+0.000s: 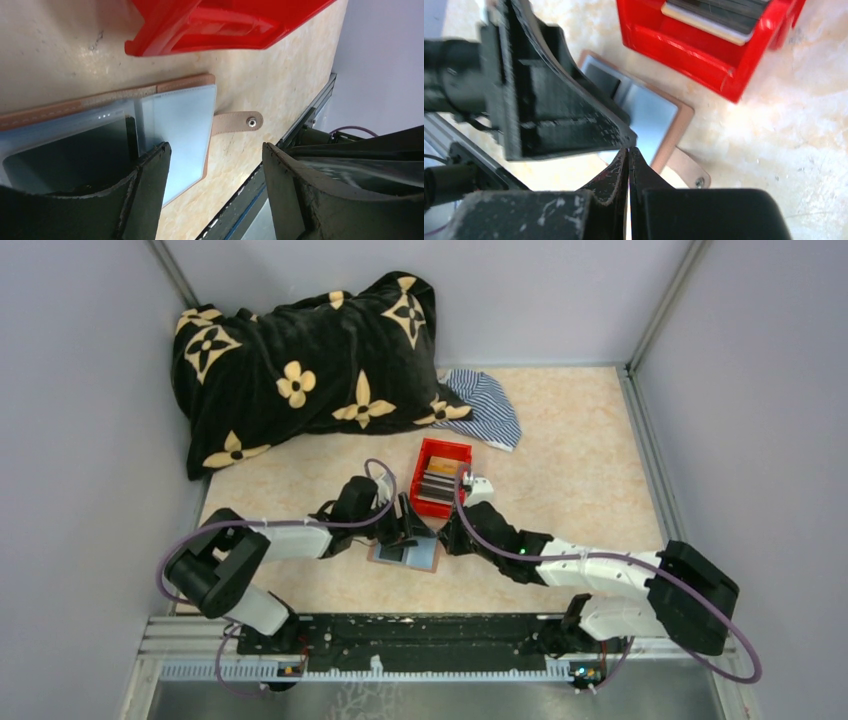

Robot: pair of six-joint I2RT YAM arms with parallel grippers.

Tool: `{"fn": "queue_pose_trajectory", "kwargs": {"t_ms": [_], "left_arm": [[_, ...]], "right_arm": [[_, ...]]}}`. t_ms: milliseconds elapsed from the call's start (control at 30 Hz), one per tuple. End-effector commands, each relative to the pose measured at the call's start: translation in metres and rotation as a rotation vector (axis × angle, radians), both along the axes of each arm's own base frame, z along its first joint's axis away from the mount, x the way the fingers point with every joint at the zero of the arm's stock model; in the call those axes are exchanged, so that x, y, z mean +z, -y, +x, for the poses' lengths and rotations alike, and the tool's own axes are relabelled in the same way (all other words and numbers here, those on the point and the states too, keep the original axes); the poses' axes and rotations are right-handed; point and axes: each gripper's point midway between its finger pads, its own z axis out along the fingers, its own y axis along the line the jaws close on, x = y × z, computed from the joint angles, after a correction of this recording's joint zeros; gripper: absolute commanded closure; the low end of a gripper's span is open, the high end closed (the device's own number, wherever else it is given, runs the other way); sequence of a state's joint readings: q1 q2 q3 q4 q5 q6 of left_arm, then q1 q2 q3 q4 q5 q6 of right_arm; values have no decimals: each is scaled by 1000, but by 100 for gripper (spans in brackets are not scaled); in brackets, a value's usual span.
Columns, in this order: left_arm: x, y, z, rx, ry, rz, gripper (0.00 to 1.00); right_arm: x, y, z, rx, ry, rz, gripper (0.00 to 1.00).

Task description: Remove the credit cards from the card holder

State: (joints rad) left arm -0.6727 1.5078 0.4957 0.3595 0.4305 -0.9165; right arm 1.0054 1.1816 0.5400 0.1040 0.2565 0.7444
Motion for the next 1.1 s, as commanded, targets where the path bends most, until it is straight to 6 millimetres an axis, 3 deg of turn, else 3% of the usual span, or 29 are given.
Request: {"fn": "queue_pose_trajectory", "kwargs": {"t_ms": [0, 467, 700, 800, 900, 967, 1067], "left_arm": [[8, 12, 14, 22, 17, -28, 26], [30, 19, 41, 106, 78, -54, 26], [50, 12, 62, 159, 182, 4, 26], [60, 0, 72, 188, 252, 81, 26], [61, -28, 77, 228, 274, 197, 26], [54, -50, 74, 245, 272, 228, 29], [42, -73, 59, 223, 235, 211, 28]], "right_arm": [[-6, -12, -8, 29, -18, 62, 100], [-28, -55, -18, 140, -66, 84, 100], [-36, -63, -21, 160, -81, 93, 100], [-30, -69, -22, 175, -74, 110, 100], [-27, -77, -22, 201, -71, 111, 98], [-24, -83, -21, 220, -67, 125, 85], [-22, -92, -21, 241, -64, 141, 75]]}}
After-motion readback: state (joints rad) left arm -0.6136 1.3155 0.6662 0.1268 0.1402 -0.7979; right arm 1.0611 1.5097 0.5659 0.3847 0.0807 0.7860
